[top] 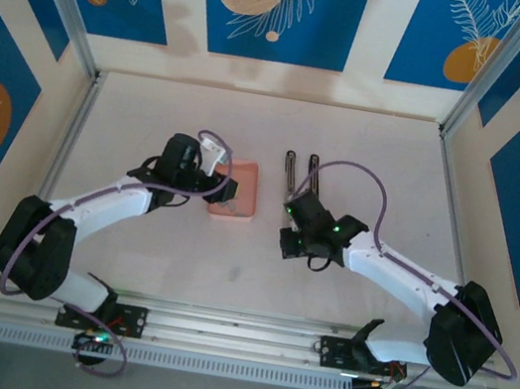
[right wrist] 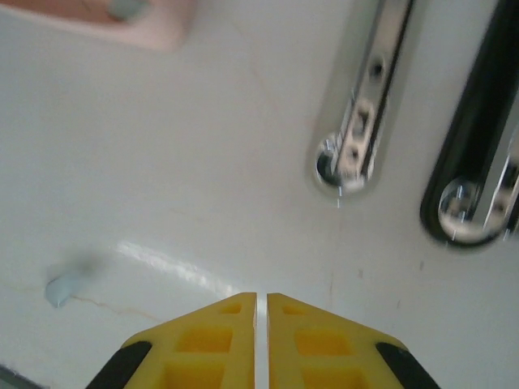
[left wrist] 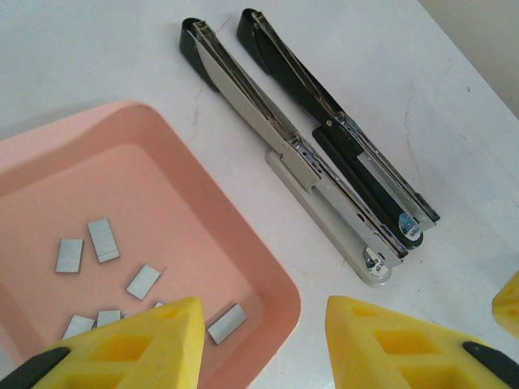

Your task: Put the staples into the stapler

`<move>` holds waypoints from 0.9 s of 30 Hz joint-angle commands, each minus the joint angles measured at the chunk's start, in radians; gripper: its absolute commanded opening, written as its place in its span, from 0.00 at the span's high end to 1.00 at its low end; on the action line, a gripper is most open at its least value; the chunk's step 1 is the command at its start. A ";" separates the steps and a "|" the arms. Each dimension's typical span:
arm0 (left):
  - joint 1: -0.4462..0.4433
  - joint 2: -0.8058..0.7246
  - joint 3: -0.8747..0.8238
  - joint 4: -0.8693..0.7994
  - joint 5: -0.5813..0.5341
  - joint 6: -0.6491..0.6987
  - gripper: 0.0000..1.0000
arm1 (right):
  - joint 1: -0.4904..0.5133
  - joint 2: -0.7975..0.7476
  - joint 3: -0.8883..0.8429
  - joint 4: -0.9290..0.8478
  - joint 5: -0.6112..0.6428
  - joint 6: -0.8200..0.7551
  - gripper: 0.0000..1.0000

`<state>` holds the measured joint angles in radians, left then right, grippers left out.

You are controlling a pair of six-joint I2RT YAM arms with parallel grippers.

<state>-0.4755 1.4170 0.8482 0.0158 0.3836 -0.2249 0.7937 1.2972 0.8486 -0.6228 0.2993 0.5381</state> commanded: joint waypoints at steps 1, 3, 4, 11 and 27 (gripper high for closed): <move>-0.015 0.019 0.021 0.032 -0.005 0.024 0.56 | 0.027 -0.002 -0.045 -0.064 0.028 0.222 0.89; -0.018 0.022 0.021 0.036 -0.005 0.023 0.56 | 0.040 0.009 -0.058 -0.058 0.030 0.246 0.88; -0.020 0.022 0.019 0.034 -0.011 0.019 0.56 | 0.046 0.014 -0.057 -0.054 0.030 0.249 0.88; -0.015 0.057 0.026 0.016 -0.023 -0.054 0.56 | 0.080 0.059 -0.006 -0.022 -0.002 0.158 0.86; 0.163 -0.073 0.034 -0.500 -0.151 -0.339 0.43 | 0.129 0.146 0.109 0.174 -0.059 -0.020 0.65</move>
<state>-0.3351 1.3975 0.8520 -0.2657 0.2798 -0.5083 0.9173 1.4281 0.9264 -0.5102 0.2760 0.5575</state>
